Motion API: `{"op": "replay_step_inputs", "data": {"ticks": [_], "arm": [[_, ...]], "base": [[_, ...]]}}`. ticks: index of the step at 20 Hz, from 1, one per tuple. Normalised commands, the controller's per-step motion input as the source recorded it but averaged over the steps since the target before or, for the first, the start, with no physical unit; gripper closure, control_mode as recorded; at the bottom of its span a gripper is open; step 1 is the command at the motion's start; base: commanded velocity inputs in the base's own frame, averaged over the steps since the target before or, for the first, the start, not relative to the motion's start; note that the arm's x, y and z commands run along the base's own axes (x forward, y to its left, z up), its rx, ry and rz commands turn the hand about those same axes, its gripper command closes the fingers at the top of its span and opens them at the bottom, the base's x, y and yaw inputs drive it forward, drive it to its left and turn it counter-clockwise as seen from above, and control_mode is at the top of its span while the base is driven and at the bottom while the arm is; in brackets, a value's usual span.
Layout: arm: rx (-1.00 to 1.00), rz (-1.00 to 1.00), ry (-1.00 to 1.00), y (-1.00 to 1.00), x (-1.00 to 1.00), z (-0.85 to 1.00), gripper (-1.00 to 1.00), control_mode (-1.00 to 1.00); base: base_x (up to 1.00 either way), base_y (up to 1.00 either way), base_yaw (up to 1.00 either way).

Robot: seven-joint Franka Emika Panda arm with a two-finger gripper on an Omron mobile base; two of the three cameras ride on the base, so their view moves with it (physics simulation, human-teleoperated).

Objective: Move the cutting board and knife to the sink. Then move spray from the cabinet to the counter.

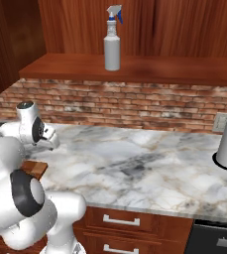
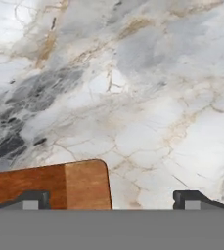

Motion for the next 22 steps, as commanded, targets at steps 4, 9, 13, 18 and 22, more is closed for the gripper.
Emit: {"op": "replay_step_inputs", "data": {"ticks": [4, 9, 13, 18, 22], "arm": [[0.13, 0.01, 0.00, -0.41, -0.96, 0.75, -1.00, -1.00], [0.00, 0.14, 0.00, -0.41, -1.00, -0.17, -1.00, -1.00], [0.00, 0.00, 0.00, -0.02, -0.11, 0.00, -1.00, -1.00], [0.00, 0.00, -0.03, 0.00, 0.00, 0.01, -1.00, -1.00], [0.00, 0.00, 0.00, 0.00, -0.31, -0.12, -1.00, 1.00]], "base": [[0.00, 0.00, 0.00], [0.00, 0.00, 0.00], [0.00, 0.00, 0.00], [0.00, 0.00, 0.00], [-0.24, -0.03, 0.00]]}}
